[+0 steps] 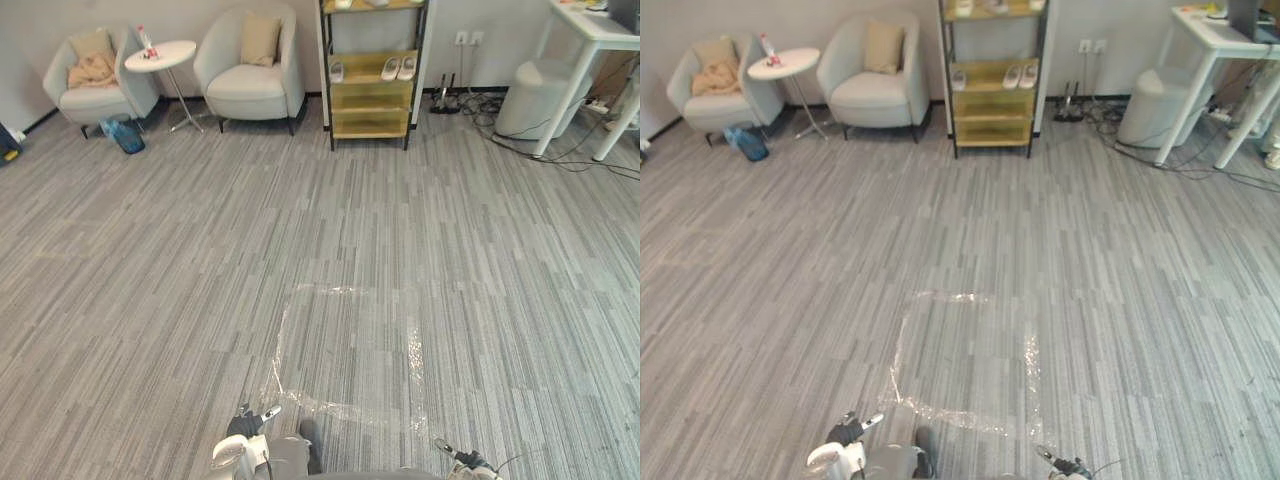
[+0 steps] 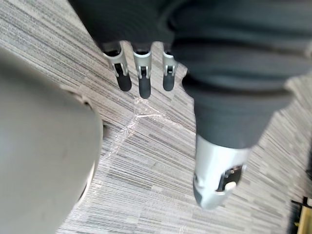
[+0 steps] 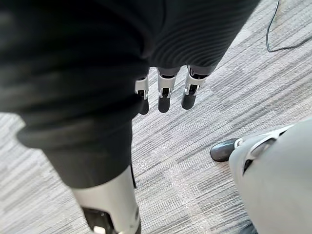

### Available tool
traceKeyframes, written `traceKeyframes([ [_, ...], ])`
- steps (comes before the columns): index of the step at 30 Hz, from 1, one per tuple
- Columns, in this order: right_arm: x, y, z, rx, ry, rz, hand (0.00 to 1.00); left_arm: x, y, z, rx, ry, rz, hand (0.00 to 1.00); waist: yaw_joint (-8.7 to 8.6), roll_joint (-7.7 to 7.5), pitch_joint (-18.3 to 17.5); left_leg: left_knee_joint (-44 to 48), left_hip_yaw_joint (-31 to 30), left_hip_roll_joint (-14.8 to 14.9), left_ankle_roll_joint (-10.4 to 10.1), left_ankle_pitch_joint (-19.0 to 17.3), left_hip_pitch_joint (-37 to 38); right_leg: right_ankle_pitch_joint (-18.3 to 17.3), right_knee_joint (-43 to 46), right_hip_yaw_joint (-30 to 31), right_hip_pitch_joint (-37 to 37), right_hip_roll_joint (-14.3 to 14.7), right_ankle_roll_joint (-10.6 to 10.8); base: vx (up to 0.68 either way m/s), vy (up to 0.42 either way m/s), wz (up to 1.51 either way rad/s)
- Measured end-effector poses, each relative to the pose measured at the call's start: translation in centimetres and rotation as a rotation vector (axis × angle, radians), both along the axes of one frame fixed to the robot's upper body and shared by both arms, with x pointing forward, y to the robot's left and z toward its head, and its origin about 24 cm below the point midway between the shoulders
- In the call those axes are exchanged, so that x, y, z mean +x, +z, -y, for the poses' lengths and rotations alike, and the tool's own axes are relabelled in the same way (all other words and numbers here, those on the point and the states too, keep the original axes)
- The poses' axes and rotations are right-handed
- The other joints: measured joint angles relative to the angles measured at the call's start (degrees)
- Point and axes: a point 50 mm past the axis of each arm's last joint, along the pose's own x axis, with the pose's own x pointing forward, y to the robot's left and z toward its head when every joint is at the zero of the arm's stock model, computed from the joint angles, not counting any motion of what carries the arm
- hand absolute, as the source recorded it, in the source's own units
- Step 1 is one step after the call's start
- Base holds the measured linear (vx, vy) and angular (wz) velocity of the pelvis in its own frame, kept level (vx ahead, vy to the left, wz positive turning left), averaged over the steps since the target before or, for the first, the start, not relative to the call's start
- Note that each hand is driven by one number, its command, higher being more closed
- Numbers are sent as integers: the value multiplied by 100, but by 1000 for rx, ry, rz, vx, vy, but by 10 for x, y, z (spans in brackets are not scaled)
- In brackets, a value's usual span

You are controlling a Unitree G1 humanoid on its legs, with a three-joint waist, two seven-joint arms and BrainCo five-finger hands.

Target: Pick up cushions and gather them together orderly.

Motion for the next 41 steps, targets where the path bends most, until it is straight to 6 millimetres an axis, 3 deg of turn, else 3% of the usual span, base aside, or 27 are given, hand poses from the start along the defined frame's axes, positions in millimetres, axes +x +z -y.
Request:
traceKeyframes([
  [1, -3, -1, -2, 5, 7, -6, 0, -1, 0, -4, 8, -3, -9, 0, 4, -153, -88, 23, 69, -170, 101, -117, 126, -81, 260, 56, -30, -201, 118, 560, 127, 4],
  [2, -4, -1, -3, 5, 18, -10, 0, -1, -1, -4, 8, -6, -13, 0, 15, -193, -121, 16, 85, -241, 118, -218, 194, -116, 593, 150, -129, -293, 178, 511, 135, 3],
  [3, -3, -1, -4, 6, 24, -8, 0, 0, -1, -3, 8, -12, -18, 0, 55, -213, -138, 9, 105, -322, 163, -346, 335, -136, 1291, 317, -361, -426, 225, 443, 144, 8],
  [4, -2, -1, -5, 14, 26, -4, 0, 2, -1, -3, 8, -36, -21, 0, 52, -253, -130, -68, 58, -439, 204, -508, 597, 37, 2580, 474, -805, -620, 451, 432, 139, 12],
  [5, -2, -1, -6, 15, 27, -3, 0, 2, -1, -3, 5, -40, -20, 0, 45, -255, -116, -92, 41, -460, 211, -548, 685, 117, 2892, 502, -934, -683, 512, 420, 95, 25],
  [6, -3, -2, -7, 22, 28, -5, 0, 6, 0, -1, 2, -49, -14, 0, 33, -262, -44, -117, -60, -516, 209, -740, 1053, 126, 3908, 517, -1282, -853, 523, 402, 59, 29],
  [7, -6, -3, -9, 27, 25, -9, 0, 4, -1, 0, 2, -62, -20, 0, 22, -230, -21, -179, -143, -512, 204, -842, 1356, 12, 4140, 458, -1392, -872, 473, 453, 34, 44],
  [9, -4, -2, -8, 26, 27, 1, 0, 0, -3, 1, 2, -76, -37, 0, -107, -173, -15, -498, -297, -464, 206, -853, 1798, -183, 3663, 24, -1520, -920, 249, 332, -25, 54],
  [11, -1, -2, -9, 30, 23, 11, 0, 1, -3, 6, -1, -105, -44, 0, -146, -162, -25, -619, -465, -284, 160, -880, 1944, -60, 2262, -411, -1718, -732, 103, 323, -110, 58],
  [12, -1, -2, -9, 33, 19, 10, 0, 1, -3, 6, -1, -107, -42, 0, -150, -169, -25, -625, -539, -217, 77, -933, 1963, 136, 1733, -421, -1796, -617, 52, 342, -168, 42],
  [13, -2, -3, -10, 38, 16, 7, 0, 4, -2, 3, 6, -108, -34, 0, -146, -248, -11, -625, -601, -182, -15, -994, 1986, 549, 996, -319, -1861, -486, -17, 344, -209, 36],
  [14, -3, -4, -12, 45, 15, 1, 0, 3, -2, -2, 20, -109, -37, 0, -148, -368, 33, -623, -697, -227, -147, -1092, 2062, 1230, 370, -87, -1865, -394, -65, 329, -237, 38],
  [15, -5, -4, -11, 45, 13, -8, 0, 1, -3, -6, 28, -109, -47, 0, -187, -417, 45, -621, -788, -211, -213, -1175, 2126, 1503, 376, 25, -1788, -340, -280, 304, -248, 15],
  [16, -7, -4, -5, 35, 9, -20, 0, 0, -4, -2, 17, -110, -53, 0, -188, -231, 45, -628, -850, -52, -228, -1202, 2207, 1406, 437, 24, -1742, -187, -306, 278, -249, -3],
  [18, -3, -2, -1, 24, 9, -10, 0, -6, -7, 5, -7, -102, -73, 0, -189, -11, 37, -469, -854, 130, -371, -1353, 2215, 1077, 471, -63, -1727, -11, -346, 295, -229, -8],
  [19, -4, -2, -1, 23, 6, -10, 0, -8, -7, 6, -13, -96, -75, 0, -198, 34, 51, 77, -867, 193, -445, -1400, 2046, 977, 453, -113, -1589, 16, -387, 229, -177, 18],
  [21, -2, -3, -4, 27, 20, -6, 0, 1, -3, 3, -7, -73, -32, 0, -192, -82, 97, 2093, -870, 352, -606, -1370, 1179, 867, 302, -213, -1266, -1, -432, 206, -206, 31],
  [22, -2, -1, -2, 14, 36, -2, 0, 3, -1, 3, -12, -60, -17, 0, -168, -5, 125, 3290, -796, 591, -673, -1178, 639, 787, 200, -293, -1001, 110, -477, 202, -160, 21],
  [23, -2, -1, -1, 7, 42, 1, 0, 4, -1, 4, -16, -61, -9, 0, -108, 49, 127, 3697, -695, 712, -584, -1234, 481, 732, 147, -301, -827, 179, -479, 249, -122, 8],
  [24, -1, -1, -5, 14, 48, 6, 0, 6, 1, 4, -19, -68, 5, 0, -86, 25, 119, 3475, -487, 742, -400, -1439, 287, 631, 37, -285, -573, 192, -433, 216, -73, -5],
  [26, 1, -1, -5, 15, 48, 9, 0, 7, 1, 4, -20, -69, 7, 0, -68, 12, 111, 2758, -443, 616, -400, -1483, 243, 597, 10, -213, -536, 173, -403, 191, -21, -21],
  [27, 4, 0, -5, 15, 50, 15, 0, 6, 1, 4, -20, -68, 6, 0, -54, 22, 104, 1858, -577, 441, -395, -1422, 258, 587, 14, -106, -538, 167, -333, 234, 68, -45],
  [28, 3, 0, -4, 13, 49, 15, 0, 5, 0, 5, -24, -70, -3, 0, -49, 82, 64, 871, -873, 283, -414, -1092, 364, 529, 54, -24, -555, 200, -273, 241, 92, -56],
  [29, 2, 0, -3, 11, 46, 10, 0, 3, -1, 8, -29, -70, -7, 0, -21, 89, 37, 709, -1010, 203, -430, -777, 408, 466, 155, 122, -593, 210, -238, 271, 100, -54],
  [31, -5, -3, -10, 30, 41, -7, 0, -2, -3, 1, -14, -70, -30, 0, -9, -70, -136, 332, -838, 26, -395, -757, 740, 426, 172, 310, -483, 53, -182, 344, 95, -38],
  [34, -15, -5, -11, 36, 32, -27, 0, -4, -4, 1, -14, -79, -42, 0, -56, -186, -216, 24, -808, -189, -324, -711, 1015, 357, 93, 338, -318, -130, -86, 268, 101, -2],
  [41, -20, -6, -14, 55, 4, -29, 0, -1, -4, 8, -13, -137, -42, 0, -61, -159, -316, -332, -888, -304, -271, -677, 1290, 351, -68, 394, -151, -184, -73, 87, 21, 5],
])
